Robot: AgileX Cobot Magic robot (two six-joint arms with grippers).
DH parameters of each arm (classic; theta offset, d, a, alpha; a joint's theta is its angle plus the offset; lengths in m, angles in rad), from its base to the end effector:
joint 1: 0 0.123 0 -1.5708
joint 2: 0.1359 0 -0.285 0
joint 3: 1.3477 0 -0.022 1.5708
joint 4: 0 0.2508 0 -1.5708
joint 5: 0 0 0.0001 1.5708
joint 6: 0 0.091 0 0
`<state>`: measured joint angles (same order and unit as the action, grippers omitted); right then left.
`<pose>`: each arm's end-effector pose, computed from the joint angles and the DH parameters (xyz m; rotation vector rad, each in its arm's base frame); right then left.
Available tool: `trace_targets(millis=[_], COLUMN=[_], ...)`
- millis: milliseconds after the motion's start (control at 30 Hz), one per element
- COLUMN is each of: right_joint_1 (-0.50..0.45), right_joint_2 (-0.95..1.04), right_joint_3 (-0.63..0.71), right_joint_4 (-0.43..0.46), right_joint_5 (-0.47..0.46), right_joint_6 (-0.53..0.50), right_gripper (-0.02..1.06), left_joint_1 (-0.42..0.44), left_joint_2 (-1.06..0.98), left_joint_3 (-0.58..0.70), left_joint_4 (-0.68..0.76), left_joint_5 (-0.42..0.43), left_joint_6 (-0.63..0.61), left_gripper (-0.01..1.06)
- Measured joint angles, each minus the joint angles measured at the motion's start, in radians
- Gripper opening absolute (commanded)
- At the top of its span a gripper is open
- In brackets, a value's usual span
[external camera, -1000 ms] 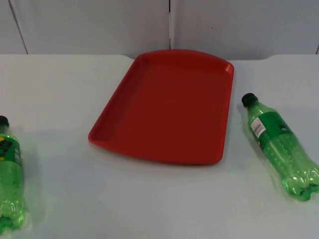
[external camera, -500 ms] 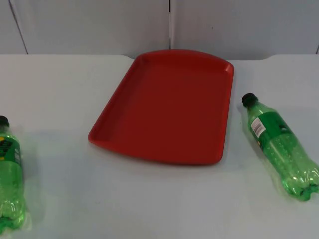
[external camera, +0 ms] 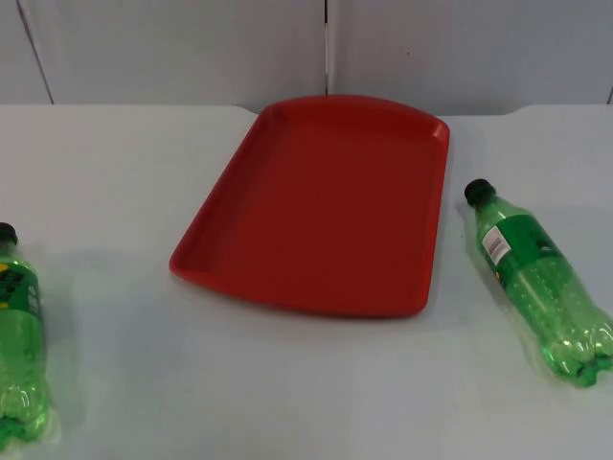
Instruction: Place the bottle upright on the tray.
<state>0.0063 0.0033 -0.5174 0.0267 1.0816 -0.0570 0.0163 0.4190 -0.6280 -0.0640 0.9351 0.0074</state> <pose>-0.0073 0.0021 0.2805 -0.0667 2.0497 0.0004 0.0642 -0.0036 0.3132 -0.0232 2.2084 -0.0648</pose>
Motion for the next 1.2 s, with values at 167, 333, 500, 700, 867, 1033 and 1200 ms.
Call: trace_targets(millis=[167, 333, 500, 700, 867, 1033, 1200], right_joint_1=[0.000, 0.000, 0.000, 0.000, 0.000, 0.000, 0.000], right_joint_2=[0.000, 0.000, 0.000, 0.000, 0.000, 0.000, 0.000], right_joint_3=[0.000, 0.000, 0.000, 0.000, 0.000, 0.000, 0.000], right_joint_4=[0.000, 0.000, 0.000, 0.000, 0.000, 0.000, 0.000], right_joint_5=[0.000, 0.000, 0.000, 0.000, 0.000, 0.000, 0.000], right_joint_6=[0.000, 0.000, 0.000, 0.000, 0.000, 0.000, 0.000], right_gripper=[1.05, 1.05, 1.05, 1.05, 1.05, 1.05, 1.05], left_joint_1=[0.000, 0.000, 0.000, 0.000, 0.000, 0.000, 0.000], left_joint_2=[0.068, 0.157, 0.277, 0.412, 0.531, 0.631, 0.722], left_joint_3=[0.000, 0.000, 0.000, -0.012, -0.076, -0.158, -0.244], left_joint_4=[0.000, 0.000, -0.006, -0.010, -0.014, -0.014, -0.012], left_joint_5=[-0.032, -0.069, -0.120, -0.175, -0.199, -0.212, -0.210], left_joint_6=[-0.007, -0.007, -0.007, -0.015, -0.015, -0.015, -0.021], left_gripper=[1.05, 1.05, 1.05, 1.05, 1.05, 1.05, 1.05])
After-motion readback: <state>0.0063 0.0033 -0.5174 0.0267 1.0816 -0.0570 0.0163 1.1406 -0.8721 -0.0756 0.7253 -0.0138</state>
